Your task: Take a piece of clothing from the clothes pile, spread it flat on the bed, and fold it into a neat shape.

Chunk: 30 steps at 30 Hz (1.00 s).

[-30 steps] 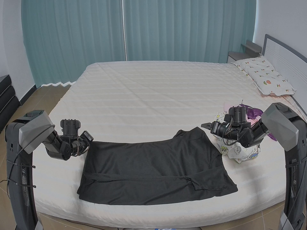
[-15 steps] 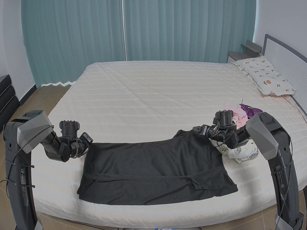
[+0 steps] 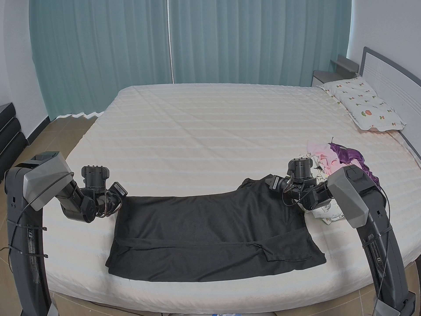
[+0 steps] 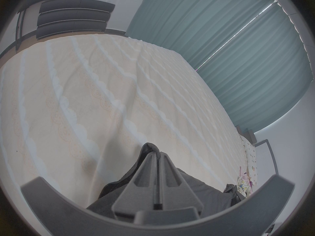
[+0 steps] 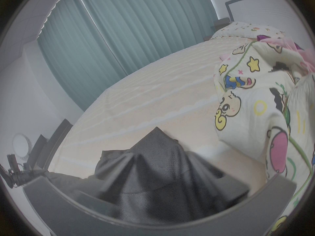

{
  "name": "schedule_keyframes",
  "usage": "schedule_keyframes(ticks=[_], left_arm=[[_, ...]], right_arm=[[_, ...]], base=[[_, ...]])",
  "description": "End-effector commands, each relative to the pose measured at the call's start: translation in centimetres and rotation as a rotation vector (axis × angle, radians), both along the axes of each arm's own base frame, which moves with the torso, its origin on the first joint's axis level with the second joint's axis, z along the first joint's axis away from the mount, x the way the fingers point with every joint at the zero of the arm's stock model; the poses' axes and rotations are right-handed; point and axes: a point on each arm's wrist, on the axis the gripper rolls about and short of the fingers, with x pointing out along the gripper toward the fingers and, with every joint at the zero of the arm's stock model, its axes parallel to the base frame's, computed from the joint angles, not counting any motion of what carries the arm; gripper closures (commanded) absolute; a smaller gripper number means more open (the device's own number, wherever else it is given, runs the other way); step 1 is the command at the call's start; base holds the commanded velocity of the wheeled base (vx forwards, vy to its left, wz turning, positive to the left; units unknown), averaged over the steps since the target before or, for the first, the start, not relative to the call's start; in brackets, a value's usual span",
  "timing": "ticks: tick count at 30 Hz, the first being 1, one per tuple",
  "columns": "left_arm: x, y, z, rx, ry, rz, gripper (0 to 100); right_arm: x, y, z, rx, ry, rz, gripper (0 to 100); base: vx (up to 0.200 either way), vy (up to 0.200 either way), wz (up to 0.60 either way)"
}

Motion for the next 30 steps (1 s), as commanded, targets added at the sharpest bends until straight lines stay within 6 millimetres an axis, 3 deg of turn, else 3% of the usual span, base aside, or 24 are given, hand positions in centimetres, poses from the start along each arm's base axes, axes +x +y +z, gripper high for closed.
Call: schedule_keyframes(ticks=[1,15,30], left_arm=[[0.2,0.0,0.2,0.0,-0.01,0.001,100],[0.9,0.8,1.4,0.014,-0.114,0.061,100],[0.8,1.8,1.4,0.028,-0.128,0.106,100]], right_arm=[[0.1,-0.1,1.3,0.028,-0.012,-0.02,100],[-1.3,-1.8,3.7,0.085,-0.109,-0.089,100],[-1.9,-1.2,2.8,0.078,-0.221,-0.062,100]], base=[[0.0,0.0,0.0],[0.0,0.0,0.0],[0.0,0.0,0.0]])
